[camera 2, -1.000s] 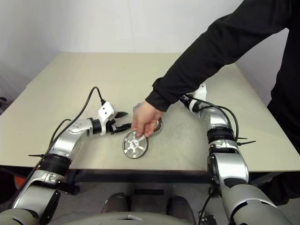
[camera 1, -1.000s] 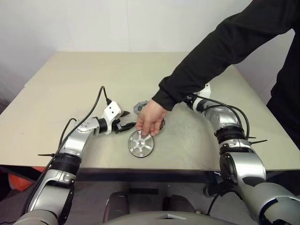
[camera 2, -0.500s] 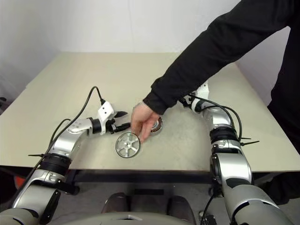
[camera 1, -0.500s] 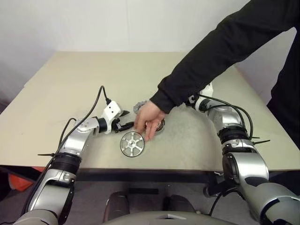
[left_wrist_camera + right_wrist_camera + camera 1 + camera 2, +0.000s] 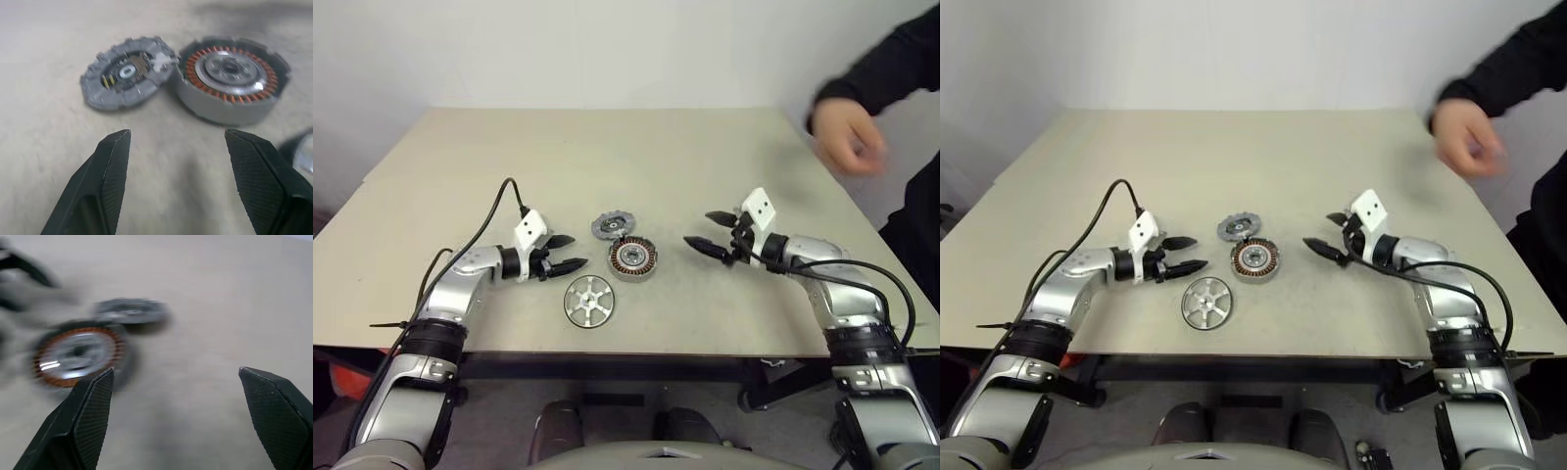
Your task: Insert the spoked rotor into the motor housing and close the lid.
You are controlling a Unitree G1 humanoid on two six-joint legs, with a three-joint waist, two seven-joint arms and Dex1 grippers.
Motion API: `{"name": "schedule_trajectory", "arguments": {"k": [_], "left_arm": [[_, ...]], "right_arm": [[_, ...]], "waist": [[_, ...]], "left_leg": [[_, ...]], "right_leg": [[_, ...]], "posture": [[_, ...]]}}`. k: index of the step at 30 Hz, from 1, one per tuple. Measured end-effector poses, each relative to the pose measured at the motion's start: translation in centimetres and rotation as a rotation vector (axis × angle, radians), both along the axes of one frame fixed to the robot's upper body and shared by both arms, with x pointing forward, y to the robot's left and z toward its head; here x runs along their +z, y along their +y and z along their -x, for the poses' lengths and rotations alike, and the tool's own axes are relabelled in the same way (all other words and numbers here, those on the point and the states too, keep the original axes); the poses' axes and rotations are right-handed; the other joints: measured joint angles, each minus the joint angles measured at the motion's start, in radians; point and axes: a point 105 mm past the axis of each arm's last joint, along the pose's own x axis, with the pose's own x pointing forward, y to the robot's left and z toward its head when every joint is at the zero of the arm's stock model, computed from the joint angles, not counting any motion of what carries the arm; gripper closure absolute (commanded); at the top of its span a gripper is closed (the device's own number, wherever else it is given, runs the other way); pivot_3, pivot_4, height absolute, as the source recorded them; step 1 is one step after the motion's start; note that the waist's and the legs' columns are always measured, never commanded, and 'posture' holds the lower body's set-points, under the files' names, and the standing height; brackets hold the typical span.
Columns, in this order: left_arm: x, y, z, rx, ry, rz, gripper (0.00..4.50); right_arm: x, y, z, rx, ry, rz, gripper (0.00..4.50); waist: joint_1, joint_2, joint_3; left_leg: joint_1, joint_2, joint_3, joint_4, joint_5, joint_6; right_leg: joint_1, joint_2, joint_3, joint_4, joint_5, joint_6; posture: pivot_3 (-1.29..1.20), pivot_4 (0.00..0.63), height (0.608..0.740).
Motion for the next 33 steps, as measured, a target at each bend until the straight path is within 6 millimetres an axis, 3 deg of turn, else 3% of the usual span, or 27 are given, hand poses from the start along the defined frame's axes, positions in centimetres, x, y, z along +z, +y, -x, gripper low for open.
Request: {"name": "schedule_trajectory", "arguments": {"k": [4, 7, 15, 22, 33], "left_arm": [[0.0, 0.6, 0.4, -0.021, 0.022, -0.01, 1.26], [-0.1, 0.6, 0.5, -0.03, 0.032, -0.01, 1.26], [-0.7, -0.4, 1.8, -0.101, 0.084, -0.001, 1.26], [-1.0, -0.8, 4.2, -0.214, 0.166, -0.005, 1.26], [-1.5, -0.8, 4.4, -0.22, 0.226, 0.001, 1.26]], "right_arm": [[-0.4, 2.2, 2.4, 0.138, 0.041, 0.004, 0.33], [-0.8, 3.2, 3.0, 0.183, 0.056, 0.014, 0.33], [-2.1, 3.8, 4.4, 0.259, 0.095, 0.077, 0.33], [-2.5, 3.7, 4.3, 0.254, 0.085, 0.123, 0.33], [-1.3, 4.3, 3.2, 0.234, 0.043, 0.141, 0.33]], "waist": [[0.0, 0.0, 0.0], [0.0, 0.0, 0.0], [0.0, 0.0, 0.0], [-0.002, 0.0, 0.0], [0.0, 0.0, 0.0]], "left_leg": [[0.001, 0.0, 0.0, 0.0, 0.0, 0.0], [0.0, 0.0, 0.0, 0.0, 0.0, 0.0], [0.0, -0.001, 0.0, 0.0, 0.0, 0.0], [0.001, -0.001, 0.0, -0.001, 0.0, 0.0], [0.001, -0.001, -0.001, -0.001, 0.001, -0.002]], "right_leg": [[0.001, -0.001, 0.0, -0.001, 0.0, 0.0], [0.001, -0.001, 0.0, -0.001, 0.0, 0.0], [0.001, -0.001, 0.0, -0.002, 0.0, 0.0], [0.002, -0.001, 0.001, -0.002, 0.0, 0.0], [0.003, -0.001, 0.001, -0.001, 0.0, 0.0]], "posture": [[0.0, 0.0, 0.74], [0.0, 0.0, 0.74], [0.0, 0.0, 0.74], [0.0, 0.0, 0.74], [0.0, 0.0, 0.74]]}}
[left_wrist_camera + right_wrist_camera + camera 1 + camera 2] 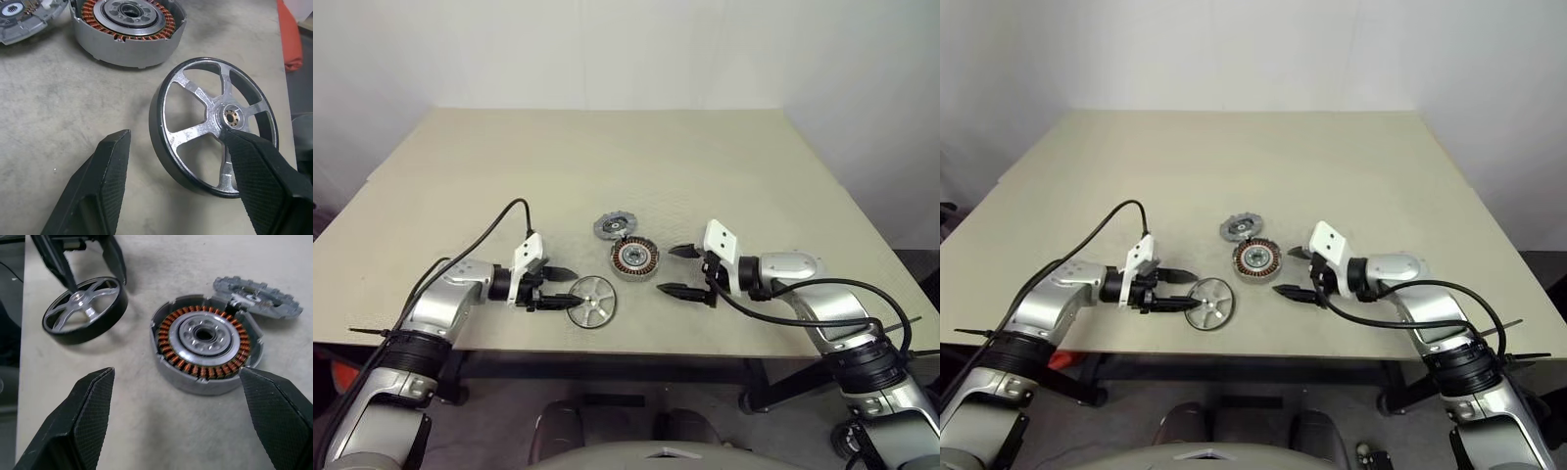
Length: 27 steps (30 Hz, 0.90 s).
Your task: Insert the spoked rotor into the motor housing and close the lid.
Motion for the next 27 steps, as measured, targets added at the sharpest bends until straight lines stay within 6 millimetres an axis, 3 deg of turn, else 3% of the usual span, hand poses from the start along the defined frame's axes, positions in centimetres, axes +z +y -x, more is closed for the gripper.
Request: {"name": "schedule_trajectory", "arguments": {"k": [2, 7, 11, 14, 16, 21, 27], "left_arm": [[-0.1, -0.4, 0.1, 0.007, 0.03, 0.024, 1.44], [0.1, -1.0, 0.2, 0.025, 0.089, 0.083, 2.76], [0.4, -1.2, 0.2, 0.028, 0.093, 0.09, 2.76], [0.3, -1.1, 0.2, 0.032, 0.097, 0.088, 2.76], [0.3, -1.1, 0.2, 0.035, 0.1, 0.089, 3.05], [0.6, -1.2, 0.4, 0.04, 0.135, 0.115, 3.27], [0.6, -1.3, 0.1, 0.093, 0.199, 0.152, 3.27]], "right_arm": [[0.0, 0.0, -0.1, -0.009, -0.004, 0.001, 0.29], [-0.2, -0.2, -0.1, -0.024, 0.004, 0.003, 0.28], [-0.4, -0.5, 0.0, -0.035, 0.006, 0.004, 0.28], [-0.3, -0.5, 0.0, -0.034, 0.0, 0.003, 0.28], [-0.3, -0.5, -0.1, -0.033, -0.007, 0.002, 0.28], [-0.5, -0.8, -0.3, -0.045, -0.012, 0.006, 0.28], [-0.9, -1.1, -0.6, -0.059, -0.008, 0.012, 0.28]], "waist": [[0.001, 0.0, 0.0], [0.002, 0.0, 0.0], [0.001, 0.002, -0.001], [0.001, 0.002, -0.002], [0.001, 0.003, -0.002], [0.001, 0.003, -0.003], [0.001, 0.004, -0.004]], "left_leg": [[0.0, 0.0, 0.0, 0.0, 0.0, 0.0], [0.001, 0.0, 0.0, 0.0, 0.0, 0.0], [0.007, 0.0, 0.0, 0.0, -0.001, 0.002], [0.008, 0.0, 0.0, 0.0, -0.001, 0.002], [0.008, 0.0, 0.0, 0.0, -0.001, 0.002], [0.008, -0.001, 0.0, 0.0, -0.001, 0.002], [0.008, -0.001, 0.0, 0.0, -0.001, 0.002]], "right_leg": [[0.001, 0.0, 0.0, 0.0, 0.0, 0.0], [0.005, 0.0, 0.0, 0.0, 0.0, 0.0], [0.011, 0.0, 0.0, -0.001, -0.005, 0.008], [0.012, 0.0, 0.0, -0.001, -0.005, 0.008], [0.012, 0.0, 0.0, -0.001, -0.005, 0.008], [0.012, -0.001, 0.0, -0.001, -0.005, 0.008], [0.012, -0.001, 0.0, -0.001, -0.005, 0.008]], "posture": [[0.0, 0.0, 0.74], [0.0, 0.0, 0.74], [0.0, 0.0, 0.74], [0.0, 0.0, 0.74], [0.0, 0.0, 0.74], [0.0, 0.0, 0.74], [0.0, 0.0, 0.74]]}}
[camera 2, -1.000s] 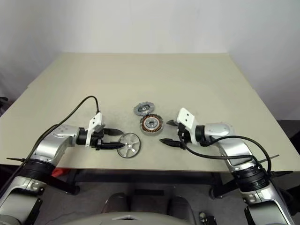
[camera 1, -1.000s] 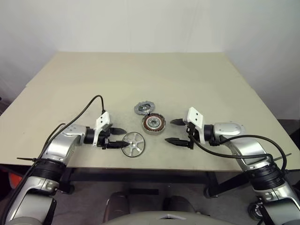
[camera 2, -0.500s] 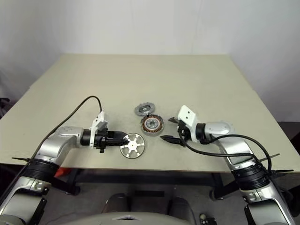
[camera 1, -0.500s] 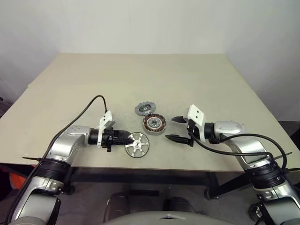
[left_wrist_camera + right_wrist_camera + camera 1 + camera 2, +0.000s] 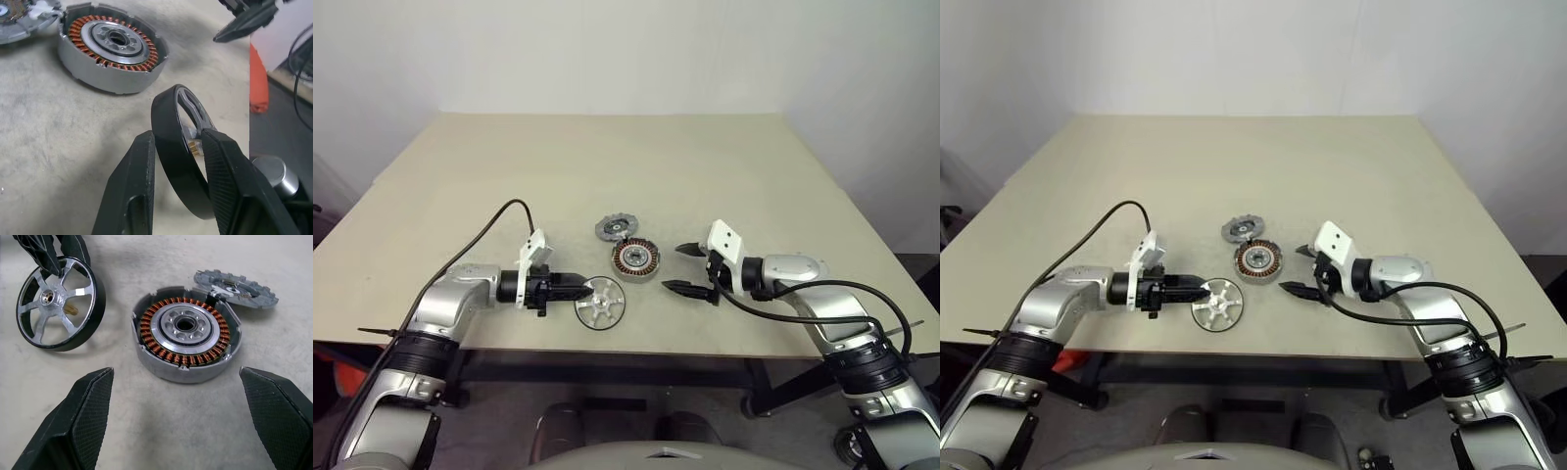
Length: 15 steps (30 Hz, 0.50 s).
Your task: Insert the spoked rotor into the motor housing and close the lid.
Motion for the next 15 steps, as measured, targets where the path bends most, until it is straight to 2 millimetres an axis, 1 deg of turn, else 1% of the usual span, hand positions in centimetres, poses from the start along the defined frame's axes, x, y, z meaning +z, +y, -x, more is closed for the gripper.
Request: {"name": "schedule_trajectory", "arguments": {"k": [4, 6, 9, 11, 15], "left_arm": [[-0.16, -0.14, -0.07, 0.025, 0.041, 0.021, 3.27], [-0.07, -0.24, -0.07, 0.031, 0.055, 0.04, 3.48], [0.2, -0.48, -0.14, 0.035, 0.068, 0.068, 3.63], [0.43, -0.72, -0.24, 0.036, 0.085, 0.085, 3.63], [0.26, -0.89, -0.65, 0.086, 0.16, 0.118, 3.63]], "right_arm": [[-0.2, -0.16, -0.11, -0.006, 0.001, 0.004, 0.28], [-0.37, -0.31, -0.19, -0.012, 0.004, 0.008, 0.28], [-0.48, -0.4, -0.27, -0.015, 0.003, 0.011, 0.28], [-0.49, -0.38, -0.31, -0.015, 0.001, 0.01, 0.28], [-0.5, -0.34, -0.36, -0.014, -0.005, 0.009, 0.28]], "waist": [[0.0, 0.0, 0.0], [0.0, 0.0, 0.0], [0.0, 0.0, 0.0], [-0.001, 0.0, 0.0], [-0.002, 0.0, 0.0]], "left_leg": [[0.0, 0.0, 0.0, 0.0, 0.0, 0.0], [0.0, 0.0, 0.0, 0.0, 0.0, 0.0], [-0.001, 0.0, 0.0, 0.0, 0.0, 0.001], [0.0, 0.0, 0.0, 0.0, 0.0, 0.001], [-0.001, 0.0, 0.0, 0.0, 0.0, 0.0]], "right_leg": [[0.0, 0.0, 0.0, 0.0, 0.0, 0.0], [0.0, 0.0, 0.0, 0.0, 0.0, 0.0], [0.0, 0.0, 0.0, -0.001, 0.0, 0.0], [0.0, 0.0, 0.0, 0.0, 0.0, 0.0], [0.0, 0.0, 0.0, 0.0, 0.0, 0.0]], "posture": [[0.0, 0.0, 0.74], [0.0, 0.0, 0.74], [0.0, 0.0, 0.74], [0.0, 0.0, 0.74], [0.0, 0.0, 0.74]]}}
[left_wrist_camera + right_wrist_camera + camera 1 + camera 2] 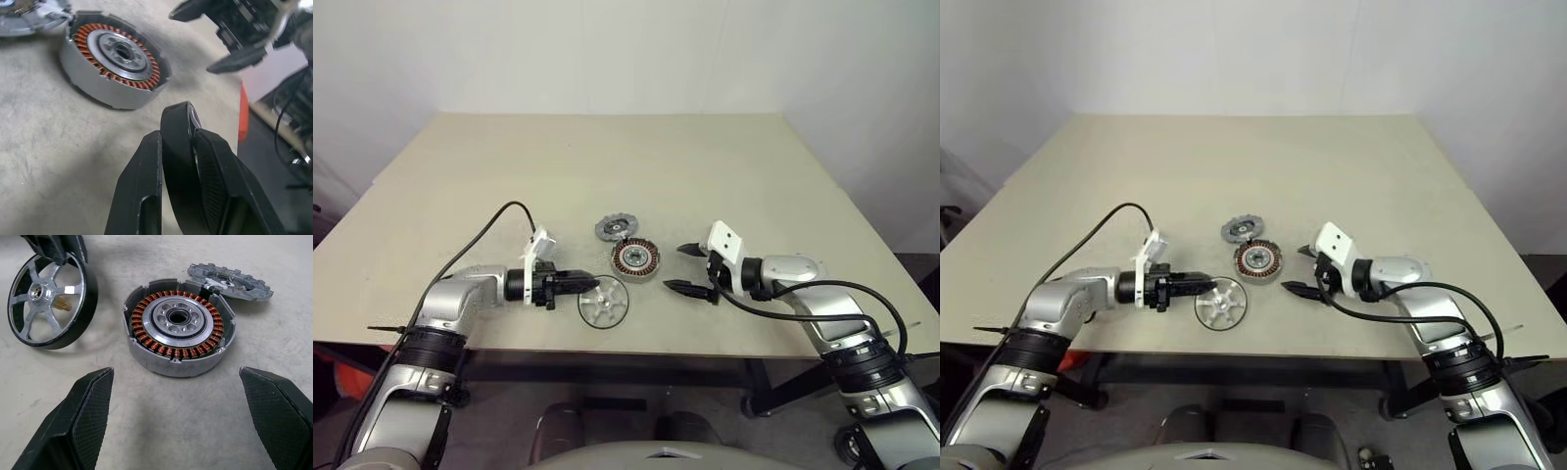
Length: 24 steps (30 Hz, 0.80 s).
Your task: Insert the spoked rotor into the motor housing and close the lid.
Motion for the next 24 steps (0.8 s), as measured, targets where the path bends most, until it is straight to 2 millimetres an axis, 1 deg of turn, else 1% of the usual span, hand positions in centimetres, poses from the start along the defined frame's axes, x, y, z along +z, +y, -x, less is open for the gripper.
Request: {"name": "schedule_trajectory", "arguments": {"k": [3, 5, 7, 11, 13, 17, 22, 24], "left_arm": [[0.1, -0.1, -0.4, 0.041, 0.047, 0.03, 3.63], [0.5, -0.1, -1.1, 0.085, 0.065, 0.057, 3.63], [1.1, 0.0, -1.8, 0.129, 0.088, 0.101, 3.63], [2.6, -0.1, -3.2, 0.217, 0.147, 0.226, 3.63], [3.0, -0.6, -3.5, 0.235, 0.186, 0.278, 3.63], [2.9, -1.1, -3.6, 0.253, 0.258, 0.319, 3.63], [3.1, -1.3, -4.5, 0.3, 0.309, 0.368, 3.63], [2.8, -1.9, -5.0, 0.321, 0.335, 0.388, 3.63]], "right_arm": [[0.0, 0.0, 0.0, 0.001, -0.007, 0.002, 0.28], [0.0, -0.1, -0.1, -0.001, -0.007, 0.003, 0.28], [-0.1, -0.2, -0.1, -0.005, -0.005, 0.004, 0.28], [-0.2, -0.4, -0.1, -0.013, -0.005, 0.007, 0.28], [-0.2, -0.5, -0.1, -0.018, -0.006, 0.007, 0.28], [-0.3, -0.6, -0.1, -0.025, -0.005, 0.008, 0.28], [-0.4, -0.7, -0.2, -0.03, -0.006, 0.01, 0.28], [-0.3, -0.7, -0.2, -0.031, -0.007, 0.01, 0.28]], "waist": [[0.0, 0.0, 0.0], [0.0, 0.0, 0.0], [0.0, 0.0, 0.0], [0.001, 0.0, 0.0], [0.001, 0.0, 0.0], [0.0, 0.0, 0.0], [0.001, -0.001, 0.0], [0.001, -0.001, 0.0]], "left_leg": [[-0.001, 0.0, 0.0, 0.0, 0.0, 0.0], [-0.002, 0.0, 0.0, 0.0, 0.0, 0.0], [-0.004, 0.0, 0.0, 0.0, 0.0, 0.0], [-0.006, 0.0, 0.0, 0.0, 0.0, 0.0], [-0.007, 0.0, 0.0, 0.0, 0.0, 0.0], [-0.008, 0.0, 0.0, 0.0, -0.001, 0.003], [-0.008, 0.0, -0.001, 0.0, -0.002, 0.003], [-0.008, -0.001, -0.001, 0.0, -0.002, 0.004]], "right_leg": [[-0.001, 0.0, 0.0, 0.0, 0.0, 0.0], [-0.002, 0.0, 0.0, 0.0, 0.0, -0.001], [-0.003, 0.0, 0.0, 0.0, 0.003, -0.006], [-0.003, 0.0, -0.001, -0.002, 0.004, -0.006], [-0.004, 0.0, -0.001, -0.004, 0.004, -0.006], [-0.004, 0.0, -0.002, -0.007, 0.004, -0.006], [-0.003, 0.0, -0.003, -0.009, 0.004, -0.006], [-0.003, 0.0, -0.003, -0.01, 0.004, -0.006]], "posture": [[0.0, 0.0, 0.74], [0.0, 0.0, 0.74], [0.0, 0.0, 0.74], [0.0, 0.0, 0.74], [0.0, 0.0, 0.74], [0.0, 0.0, 0.74], [0.0, 0.0, 0.74], [0.0, 0.0, 0.74]]}}
